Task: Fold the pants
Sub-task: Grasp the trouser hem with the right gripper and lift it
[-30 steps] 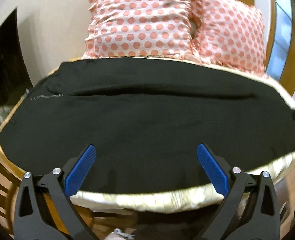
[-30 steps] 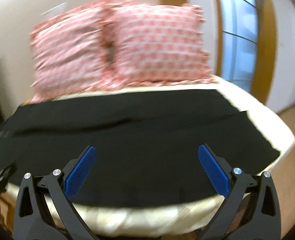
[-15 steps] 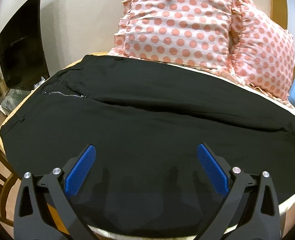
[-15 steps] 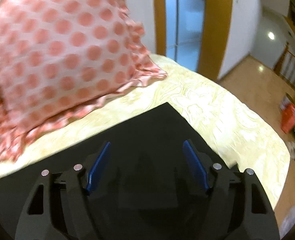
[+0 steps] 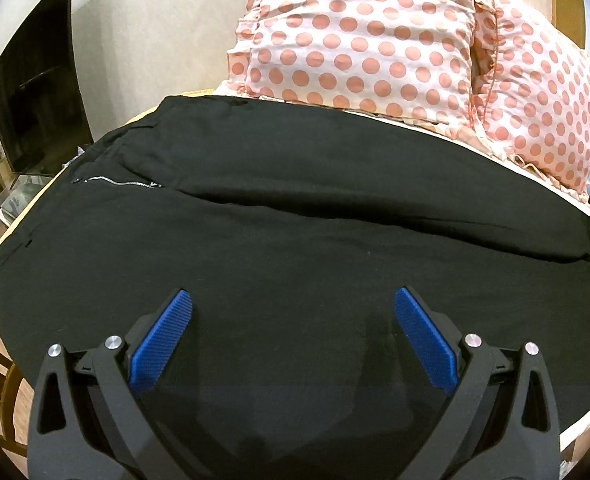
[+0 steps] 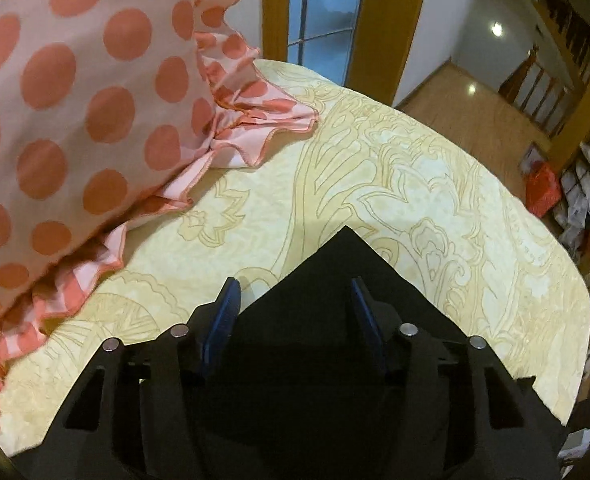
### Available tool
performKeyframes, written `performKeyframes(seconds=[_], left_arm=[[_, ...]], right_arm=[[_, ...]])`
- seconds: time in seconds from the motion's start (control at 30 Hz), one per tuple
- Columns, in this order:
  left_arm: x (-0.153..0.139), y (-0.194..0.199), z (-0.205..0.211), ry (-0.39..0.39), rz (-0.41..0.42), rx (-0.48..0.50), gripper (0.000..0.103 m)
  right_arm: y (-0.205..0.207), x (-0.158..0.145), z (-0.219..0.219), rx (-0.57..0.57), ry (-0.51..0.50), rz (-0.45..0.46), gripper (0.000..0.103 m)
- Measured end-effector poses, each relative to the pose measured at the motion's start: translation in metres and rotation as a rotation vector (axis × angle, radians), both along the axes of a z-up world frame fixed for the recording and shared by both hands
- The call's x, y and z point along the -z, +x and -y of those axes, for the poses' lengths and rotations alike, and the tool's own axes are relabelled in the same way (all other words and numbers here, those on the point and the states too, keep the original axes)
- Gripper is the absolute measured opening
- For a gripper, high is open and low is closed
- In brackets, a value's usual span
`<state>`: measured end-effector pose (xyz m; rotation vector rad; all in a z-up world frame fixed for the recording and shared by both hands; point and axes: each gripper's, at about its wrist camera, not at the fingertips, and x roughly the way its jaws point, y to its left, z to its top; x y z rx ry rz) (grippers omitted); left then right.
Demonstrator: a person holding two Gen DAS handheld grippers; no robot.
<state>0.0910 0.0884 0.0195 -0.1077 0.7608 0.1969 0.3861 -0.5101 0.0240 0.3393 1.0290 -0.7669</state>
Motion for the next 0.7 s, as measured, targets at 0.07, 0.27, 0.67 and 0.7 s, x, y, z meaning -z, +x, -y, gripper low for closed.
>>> performKeyframes(seconds=[0.07, 0.27, 0.67, 0.7], left_arm=[[0.001, 0.001, 0.000, -0.002, -0.003, 0.002, 0.101], [0.001, 0.000, 0.000, -0.018, 0.002, 0.014, 0.101], [-0.013, -0.016, -0.003, -0.052, 0.041, 0.009, 0.101], [-0.014, -0.018, -0.002, -0.056, 0.045, 0.011, 0.101]], right_arm=[[-0.007, 0.000, -0.004, -0.025, -0.006, 0.020, 0.038], [-0.053, -0.009, 0.001, -0.060, 0.131, 0.167, 0.008], [-0.190, -0.079, -0.019, -0.298, 0.214, 0.648, 0.005], [-0.214, -0.082, -0.025, -0.322, 0.231, 0.692, 0.005]])
